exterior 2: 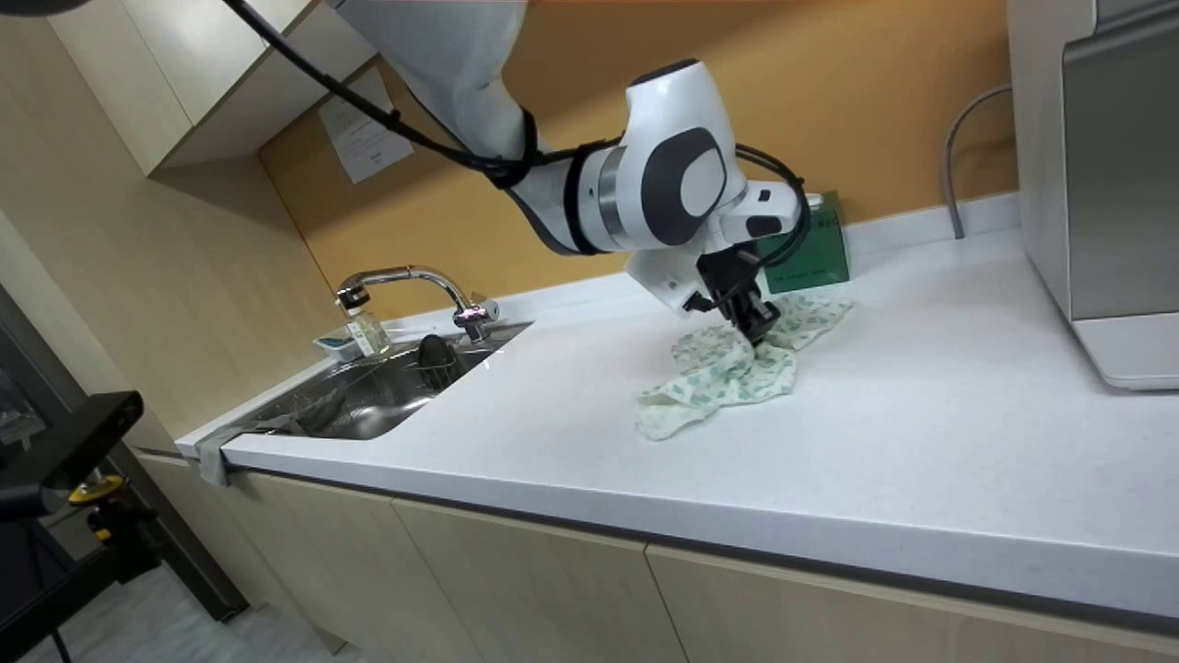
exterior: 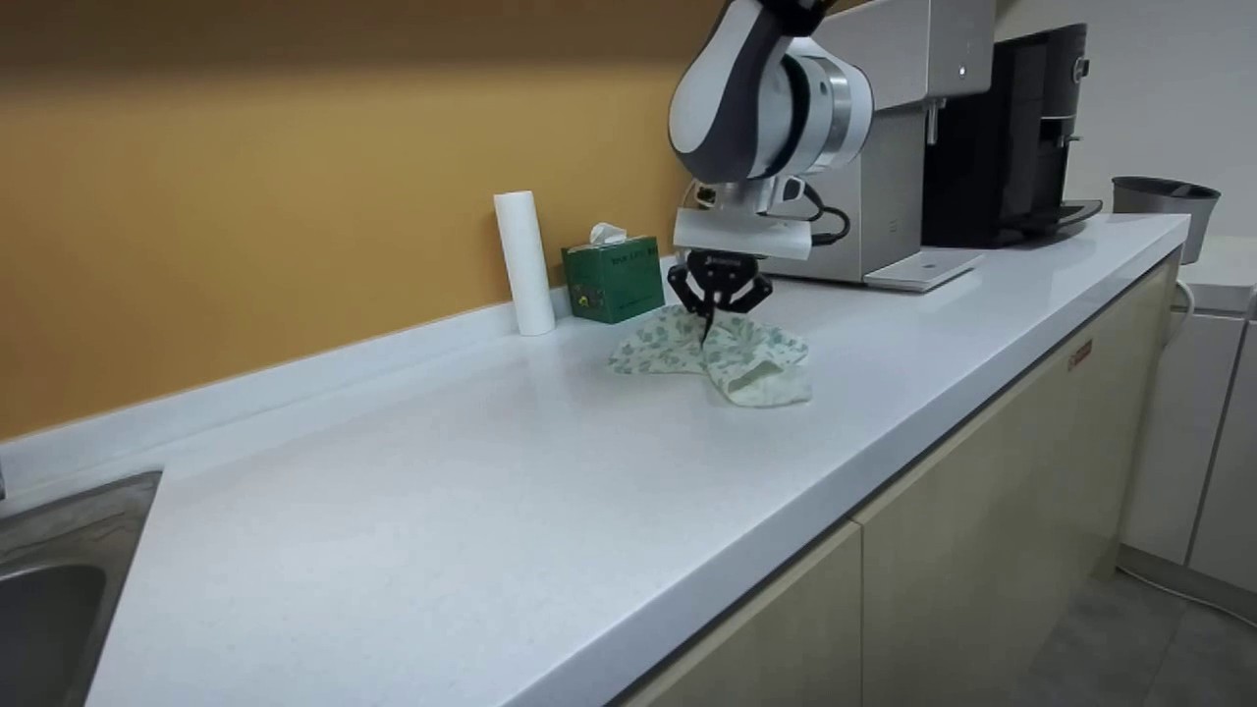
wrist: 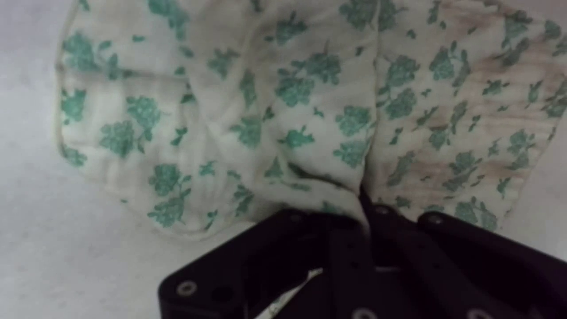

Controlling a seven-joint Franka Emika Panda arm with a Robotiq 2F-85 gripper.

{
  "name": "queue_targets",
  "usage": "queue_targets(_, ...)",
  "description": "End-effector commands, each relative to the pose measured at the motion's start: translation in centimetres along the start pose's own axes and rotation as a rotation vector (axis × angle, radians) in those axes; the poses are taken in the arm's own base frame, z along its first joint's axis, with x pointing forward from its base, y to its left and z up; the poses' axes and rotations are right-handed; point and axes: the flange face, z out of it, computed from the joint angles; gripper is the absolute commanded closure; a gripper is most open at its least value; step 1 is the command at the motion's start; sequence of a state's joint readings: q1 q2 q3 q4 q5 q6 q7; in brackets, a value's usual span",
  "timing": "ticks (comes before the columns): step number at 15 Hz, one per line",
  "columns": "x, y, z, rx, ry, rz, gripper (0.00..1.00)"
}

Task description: Wipe the counter with the towel

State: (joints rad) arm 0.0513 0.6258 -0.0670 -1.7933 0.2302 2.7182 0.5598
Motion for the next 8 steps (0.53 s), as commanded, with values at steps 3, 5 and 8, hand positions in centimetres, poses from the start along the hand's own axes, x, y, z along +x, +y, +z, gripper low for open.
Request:
queue_targets(3,-5.2,-0.5,1.5,-0.022,-0.198,-0.149,0.99)
queue_targets(5,-5.9,0.4,1.0,-0.058,-0.213,-0.165,0.99)
queue_targets(8,-6.6,2.6,0.3,-0.110,-0.222,-0.155,0.99)
